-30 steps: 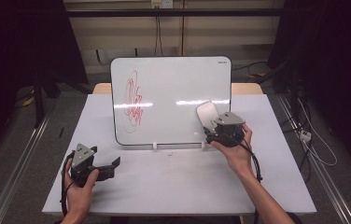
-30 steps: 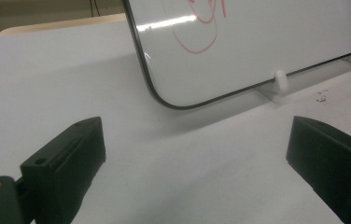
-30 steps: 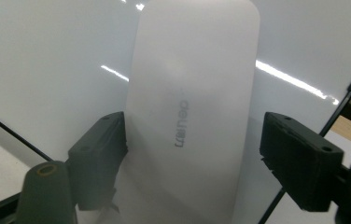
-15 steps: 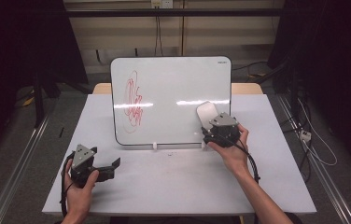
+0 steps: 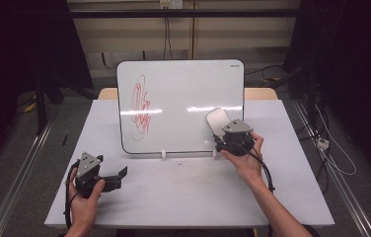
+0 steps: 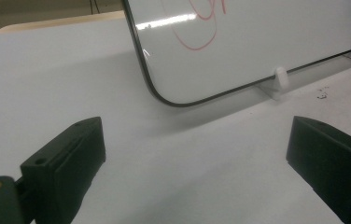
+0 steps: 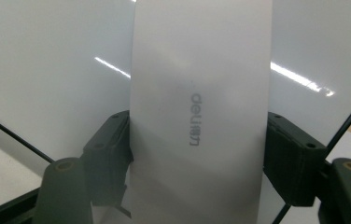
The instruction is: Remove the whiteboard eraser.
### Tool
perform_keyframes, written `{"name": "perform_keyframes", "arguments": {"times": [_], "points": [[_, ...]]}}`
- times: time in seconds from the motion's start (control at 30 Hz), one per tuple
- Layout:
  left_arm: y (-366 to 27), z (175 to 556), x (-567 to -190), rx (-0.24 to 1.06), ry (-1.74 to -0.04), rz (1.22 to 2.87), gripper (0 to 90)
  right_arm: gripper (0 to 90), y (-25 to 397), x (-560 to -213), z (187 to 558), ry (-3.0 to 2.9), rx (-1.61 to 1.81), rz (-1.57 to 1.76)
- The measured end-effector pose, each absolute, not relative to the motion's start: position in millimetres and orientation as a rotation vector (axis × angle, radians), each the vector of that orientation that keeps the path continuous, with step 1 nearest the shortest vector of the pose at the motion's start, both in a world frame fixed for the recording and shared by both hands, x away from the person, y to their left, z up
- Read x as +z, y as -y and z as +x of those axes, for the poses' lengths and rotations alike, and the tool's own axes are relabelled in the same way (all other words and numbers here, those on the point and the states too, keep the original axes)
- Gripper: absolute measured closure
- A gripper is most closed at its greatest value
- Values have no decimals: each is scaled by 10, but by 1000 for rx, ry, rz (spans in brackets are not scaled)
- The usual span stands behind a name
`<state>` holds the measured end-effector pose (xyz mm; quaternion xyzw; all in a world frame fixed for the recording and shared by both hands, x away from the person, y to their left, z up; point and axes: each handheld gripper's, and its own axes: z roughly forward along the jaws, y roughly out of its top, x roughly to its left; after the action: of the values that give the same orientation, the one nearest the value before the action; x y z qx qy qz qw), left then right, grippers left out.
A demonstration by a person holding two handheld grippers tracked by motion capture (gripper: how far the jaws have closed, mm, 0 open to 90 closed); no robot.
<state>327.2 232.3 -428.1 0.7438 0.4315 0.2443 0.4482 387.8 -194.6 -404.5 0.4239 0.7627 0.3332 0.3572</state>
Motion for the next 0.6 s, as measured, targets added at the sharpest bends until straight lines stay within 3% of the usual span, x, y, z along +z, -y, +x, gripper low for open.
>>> {"name": "perform_keyframes", "arguments": {"times": [0.6], "points": [[-2322,3267,-4281,602,-1066,1843,46,316,2008,-4008,3856,-1958,930,1112]]}}
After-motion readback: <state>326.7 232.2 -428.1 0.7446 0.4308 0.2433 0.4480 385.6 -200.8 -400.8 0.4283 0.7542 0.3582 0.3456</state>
